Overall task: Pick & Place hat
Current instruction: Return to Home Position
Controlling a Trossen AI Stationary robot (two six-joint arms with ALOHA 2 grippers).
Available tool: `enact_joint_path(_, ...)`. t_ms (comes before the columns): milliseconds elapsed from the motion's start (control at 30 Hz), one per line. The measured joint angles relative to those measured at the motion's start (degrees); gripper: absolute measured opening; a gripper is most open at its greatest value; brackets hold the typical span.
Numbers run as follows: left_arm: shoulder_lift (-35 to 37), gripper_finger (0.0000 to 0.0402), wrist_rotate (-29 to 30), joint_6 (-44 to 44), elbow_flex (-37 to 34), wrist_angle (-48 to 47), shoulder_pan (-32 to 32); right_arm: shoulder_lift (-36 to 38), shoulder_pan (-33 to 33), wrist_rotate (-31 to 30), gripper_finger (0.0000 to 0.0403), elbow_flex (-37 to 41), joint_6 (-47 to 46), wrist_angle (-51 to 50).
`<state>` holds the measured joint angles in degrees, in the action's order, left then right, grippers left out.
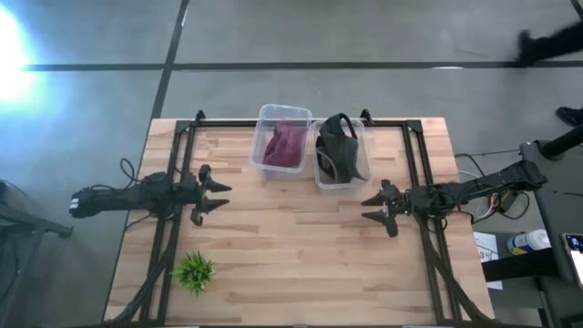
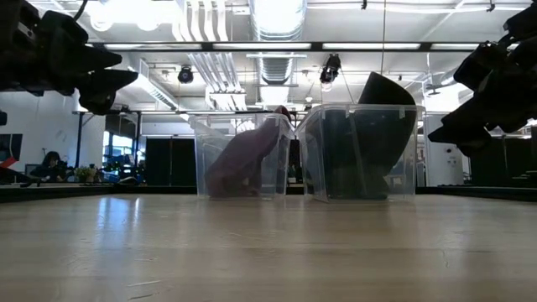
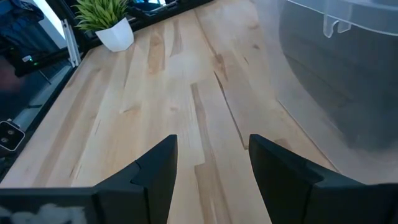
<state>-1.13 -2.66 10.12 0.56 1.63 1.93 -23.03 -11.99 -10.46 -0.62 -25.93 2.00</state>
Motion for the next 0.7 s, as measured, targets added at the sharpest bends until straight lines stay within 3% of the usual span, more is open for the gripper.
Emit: enact_joint_path(700, -0.5, 0.0190, 0.1, 0.6, 0.0, -0.2, 0.0, 0.5, 0.2, 1.3, 0.0194, 0.0, 0.1, -0.2)
